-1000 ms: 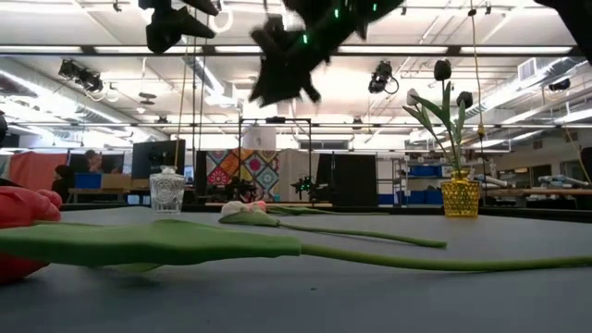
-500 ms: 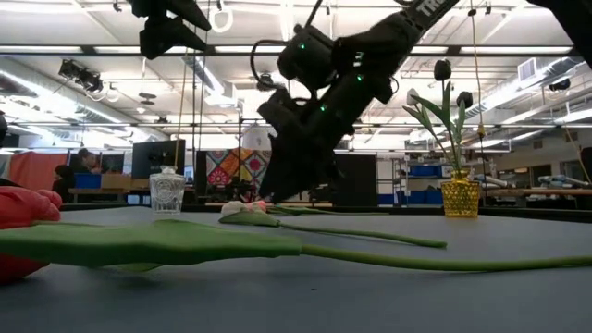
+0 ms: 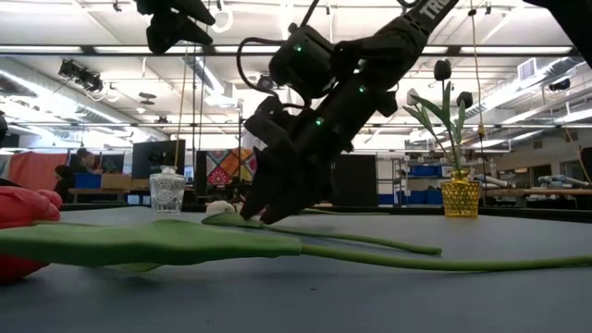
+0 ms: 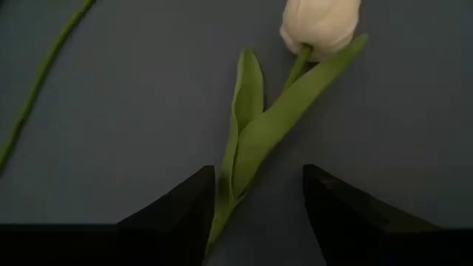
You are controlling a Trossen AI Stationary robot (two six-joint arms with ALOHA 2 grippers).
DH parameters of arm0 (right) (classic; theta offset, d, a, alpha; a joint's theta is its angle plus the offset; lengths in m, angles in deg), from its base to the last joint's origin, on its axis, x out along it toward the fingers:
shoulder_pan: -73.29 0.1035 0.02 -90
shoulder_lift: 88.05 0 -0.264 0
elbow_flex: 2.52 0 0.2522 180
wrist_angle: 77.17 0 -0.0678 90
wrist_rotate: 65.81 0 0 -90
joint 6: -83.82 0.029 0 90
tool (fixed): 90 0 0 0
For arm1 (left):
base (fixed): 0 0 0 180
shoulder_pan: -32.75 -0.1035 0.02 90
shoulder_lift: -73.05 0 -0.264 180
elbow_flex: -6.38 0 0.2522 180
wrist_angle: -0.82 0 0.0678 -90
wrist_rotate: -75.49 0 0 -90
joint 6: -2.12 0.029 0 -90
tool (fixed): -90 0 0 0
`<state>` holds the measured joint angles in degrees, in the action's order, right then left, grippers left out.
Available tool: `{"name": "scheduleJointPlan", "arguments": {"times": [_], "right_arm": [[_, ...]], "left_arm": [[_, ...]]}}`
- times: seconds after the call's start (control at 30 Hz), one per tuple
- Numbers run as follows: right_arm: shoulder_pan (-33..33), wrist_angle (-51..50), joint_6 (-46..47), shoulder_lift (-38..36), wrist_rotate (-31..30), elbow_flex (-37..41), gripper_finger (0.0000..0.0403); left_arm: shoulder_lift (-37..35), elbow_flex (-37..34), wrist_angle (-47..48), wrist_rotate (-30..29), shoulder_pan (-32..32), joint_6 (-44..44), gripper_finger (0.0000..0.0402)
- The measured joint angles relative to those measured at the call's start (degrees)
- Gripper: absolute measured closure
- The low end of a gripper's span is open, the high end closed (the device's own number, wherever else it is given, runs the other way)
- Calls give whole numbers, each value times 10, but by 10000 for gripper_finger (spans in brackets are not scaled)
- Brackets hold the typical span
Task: Sort flowers into vase by color
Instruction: Put the white tulip into the yellow vase
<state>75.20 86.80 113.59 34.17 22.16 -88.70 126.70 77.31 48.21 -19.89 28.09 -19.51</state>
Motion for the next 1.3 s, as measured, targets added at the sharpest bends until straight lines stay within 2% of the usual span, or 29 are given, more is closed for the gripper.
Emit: {"name": "scheduleJointPlan", "arguments": {"times": [0.1,0.33,0.4,0.53,0.83,1.1,1.3], "right_arm": [[3,-9,-1,1,-27,0,230],[2,-11,32,1,-27,1,364],[2,-13,48,0,-24,1,390],[2,-32,92,-18,-48,3,393],[2,-116,109,-79,-137,7,399],[12,-136,137,-121,-200,5,401],[14,-149,178,-158,-299,5,402]], "left_arm": [[0,0,0,0,0,0,224],[0,0,-24,0,0,17,224],[0,0,-38,0,0,33,224],[0,0,-60,0,0,58,224],[0,0,-60,0,0,87,224],[0,0,-58,0,0,101,224],[4,-5,-58,-10,-8,107,224]]}}
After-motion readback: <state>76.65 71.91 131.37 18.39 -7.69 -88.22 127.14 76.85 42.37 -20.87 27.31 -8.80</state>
